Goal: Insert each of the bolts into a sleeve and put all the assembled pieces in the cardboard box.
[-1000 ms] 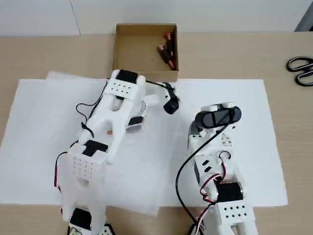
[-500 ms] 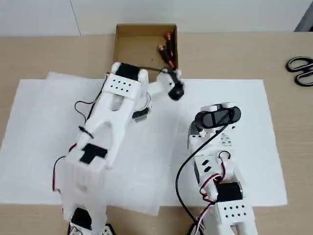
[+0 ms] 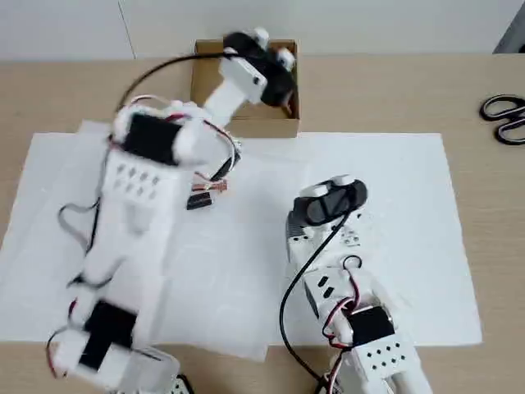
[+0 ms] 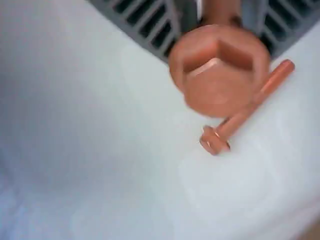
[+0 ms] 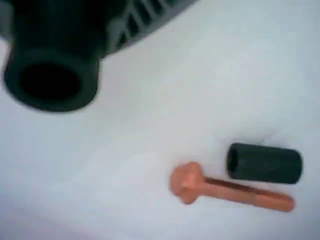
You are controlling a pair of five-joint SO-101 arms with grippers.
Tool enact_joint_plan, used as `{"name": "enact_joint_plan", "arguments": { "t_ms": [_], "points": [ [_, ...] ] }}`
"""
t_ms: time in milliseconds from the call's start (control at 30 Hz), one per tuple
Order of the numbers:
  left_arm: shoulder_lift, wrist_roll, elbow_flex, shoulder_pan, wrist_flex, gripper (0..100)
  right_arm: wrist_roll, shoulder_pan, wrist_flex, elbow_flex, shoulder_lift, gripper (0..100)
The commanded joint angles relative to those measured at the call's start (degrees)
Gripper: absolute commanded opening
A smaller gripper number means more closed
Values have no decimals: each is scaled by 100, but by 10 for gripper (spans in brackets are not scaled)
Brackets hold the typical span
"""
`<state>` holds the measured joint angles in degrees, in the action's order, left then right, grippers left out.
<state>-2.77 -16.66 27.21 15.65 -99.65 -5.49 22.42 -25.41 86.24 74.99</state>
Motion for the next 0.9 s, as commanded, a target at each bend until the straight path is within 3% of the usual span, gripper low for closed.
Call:
{"name": "enact_joint_plan", "arguments": {
  "t_ms": [0,133,200,300,400,567,700,867],
  "points": [
    [-1099,844,22,-44,-35,7,-26,189,163,-79,48,5],
    [-1811,1644,-136,-202,105,7,44,163,866,35,48,5],
    [-2145,2119,-321,-237,211,7,501,207,1182,176,48,5],
    [-2646,3578,-778,-246,246,7,1284,207,1631,510,48,5],
    [-3182,4747,-1420,-255,149,7,1582,242,2132,721,48,5],
    [-4360,4466,-2527,-246,993,7,1582,725,2765,756,57,5],
    [-5793,4035,-3574,-211,2479,7,1600,1253,3187,791,57,5],
    [-7314,4018,-5912,-211,4527,7,1618,1305,3626,800,57,5]
  ]
}}
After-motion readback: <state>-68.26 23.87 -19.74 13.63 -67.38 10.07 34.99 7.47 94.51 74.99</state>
